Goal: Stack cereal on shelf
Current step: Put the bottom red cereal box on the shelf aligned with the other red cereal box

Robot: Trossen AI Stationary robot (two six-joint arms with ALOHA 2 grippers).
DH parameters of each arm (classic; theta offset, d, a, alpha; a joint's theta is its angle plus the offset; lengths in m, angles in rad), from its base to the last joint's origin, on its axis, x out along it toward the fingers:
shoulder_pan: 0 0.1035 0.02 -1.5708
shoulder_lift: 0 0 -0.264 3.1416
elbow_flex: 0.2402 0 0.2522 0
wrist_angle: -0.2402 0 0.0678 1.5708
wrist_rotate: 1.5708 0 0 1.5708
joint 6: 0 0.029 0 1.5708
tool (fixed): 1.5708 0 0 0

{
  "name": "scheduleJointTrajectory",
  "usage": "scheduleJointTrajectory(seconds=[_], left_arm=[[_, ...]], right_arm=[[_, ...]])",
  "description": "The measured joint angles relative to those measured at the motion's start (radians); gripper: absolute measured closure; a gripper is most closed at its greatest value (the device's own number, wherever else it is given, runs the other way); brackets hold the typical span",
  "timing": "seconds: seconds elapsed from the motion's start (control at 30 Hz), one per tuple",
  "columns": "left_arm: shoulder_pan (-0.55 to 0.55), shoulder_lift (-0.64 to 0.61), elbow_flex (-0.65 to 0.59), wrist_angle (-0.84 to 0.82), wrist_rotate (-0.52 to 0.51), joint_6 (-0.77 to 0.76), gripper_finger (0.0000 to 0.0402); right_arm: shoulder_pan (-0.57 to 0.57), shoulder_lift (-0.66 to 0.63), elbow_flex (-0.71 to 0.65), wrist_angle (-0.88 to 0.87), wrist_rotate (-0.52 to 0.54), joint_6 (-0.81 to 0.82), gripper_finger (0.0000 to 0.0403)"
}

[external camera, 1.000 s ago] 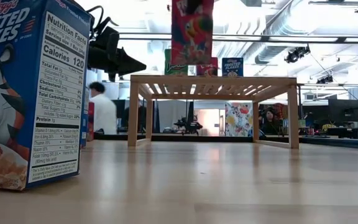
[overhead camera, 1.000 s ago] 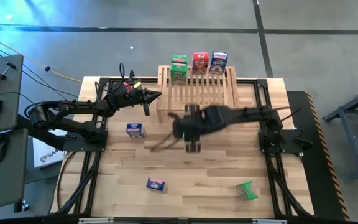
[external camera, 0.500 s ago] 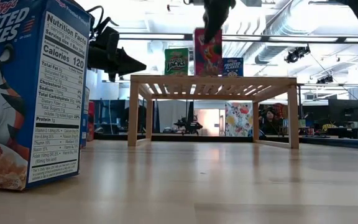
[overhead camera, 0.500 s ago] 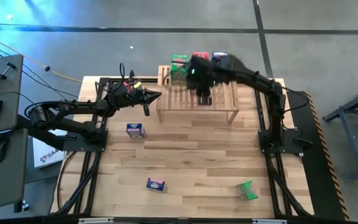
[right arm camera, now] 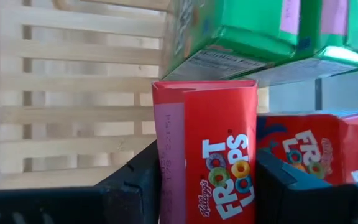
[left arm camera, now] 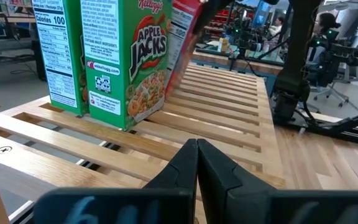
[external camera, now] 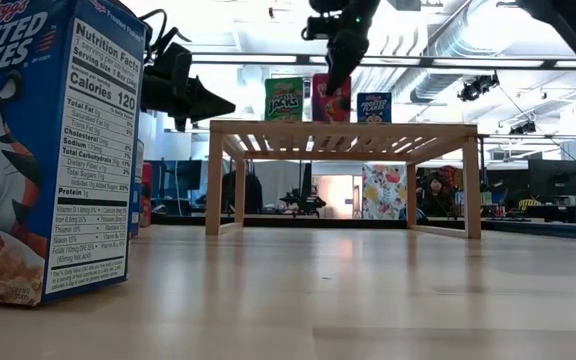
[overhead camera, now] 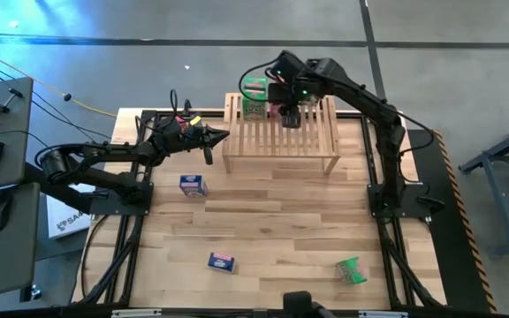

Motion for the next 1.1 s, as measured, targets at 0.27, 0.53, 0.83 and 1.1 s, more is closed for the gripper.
scheduleJointTrajectory(seconds=[0.27, 0.53, 0.83, 1.1], left_arm=[[0.0, 0.0, 0.0, 0.0, 0.0, 0.0, 0.0401], [0.0, 0.0, 0.0, 0.0, 0.0, -0.001, 0.0401], [0.0, 0.0, 0.0, -0.001, 0.0, -0.006, 0.0401], [0.0, 0.0, 0.0, -0.001, 0.0, -0.018, 0.0401]], right_arm=[[0.0, 0.004, 0.0, 0.044, 0.055, 0.008, 0.0225], [0.002, 0.004, 0.0, 0.044, 0.105, 0.026, 0.0185], [0.003, -0.009, 0.0, 0.041, 0.142, 0.025, 0.0187], [-0.003, -0.022, 0.001, 0.013, 0.134, 0.025, 0.0199]])
